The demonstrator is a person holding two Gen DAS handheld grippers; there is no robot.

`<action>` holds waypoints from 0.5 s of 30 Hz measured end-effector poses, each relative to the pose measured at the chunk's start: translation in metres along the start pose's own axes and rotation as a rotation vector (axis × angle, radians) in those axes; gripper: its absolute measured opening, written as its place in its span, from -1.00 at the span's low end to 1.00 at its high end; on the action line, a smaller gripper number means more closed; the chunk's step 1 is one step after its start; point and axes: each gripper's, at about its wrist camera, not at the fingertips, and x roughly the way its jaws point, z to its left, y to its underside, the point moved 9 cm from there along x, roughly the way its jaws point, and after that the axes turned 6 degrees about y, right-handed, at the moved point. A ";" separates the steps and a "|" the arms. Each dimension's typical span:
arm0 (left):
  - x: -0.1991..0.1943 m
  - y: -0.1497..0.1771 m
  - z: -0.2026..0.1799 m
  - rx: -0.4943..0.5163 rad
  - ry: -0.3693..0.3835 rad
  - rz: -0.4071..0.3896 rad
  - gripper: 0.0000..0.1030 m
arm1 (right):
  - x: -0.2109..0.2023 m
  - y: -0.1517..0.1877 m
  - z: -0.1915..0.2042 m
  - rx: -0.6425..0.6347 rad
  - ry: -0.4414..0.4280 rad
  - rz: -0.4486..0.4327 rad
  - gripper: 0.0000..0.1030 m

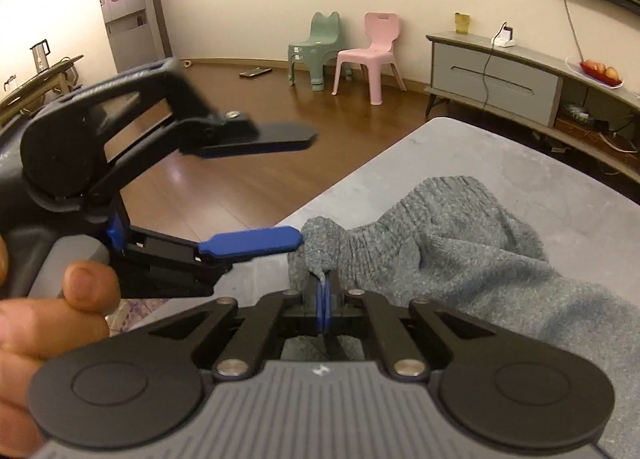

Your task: Fold clothes

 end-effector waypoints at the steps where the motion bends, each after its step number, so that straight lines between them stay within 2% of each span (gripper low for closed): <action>1: 0.005 0.003 -0.001 0.018 -0.019 0.005 0.14 | -0.003 -0.001 0.000 0.002 0.007 -0.008 -0.97; 4: 0.015 0.010 -0.006 0.084 -0.083 -0.006 0.14 | -0.005 0.000 0.001 0.034 -0.022 -0.020 -0.93; 6: 0.020 0.014 -0.004 0.130 -0.142 -0.013 0.06 | 0.004 0.006 0.000 0.081 -0.088 0.019 -0.63; 7: 0.022 0.017 -0.002 0.147 -0.163 -0.013 -0.03 | 0.009 0.011 -0.002 0.112 -0.129 0.052 -0.44; 9: 0.025 0.022 0.002 0.169 -0.185 -0.014 -0.57 | -0.002 0.014 -0.018 0.222 -0.187 0.093 -0.42; 11: 0.023 0.022 0.000 0.188 -0.197 -0.027 -0.87 | -0.038 0.015 -0.042 0.296 -0.244 0.076 -0.13; 12: 0.017 0.020 -0.003 0.204 -0.195 -0.052 -0.87 | -0.062 0.018 -0.058 0.314 -0.254 0.048 -0.06; 15: -0.009 0.006 0.002 0.200 -0.216 -0.142 -0.92 | -0.144 0.043 -0.133 0.329 -0.121 -0.037 0.06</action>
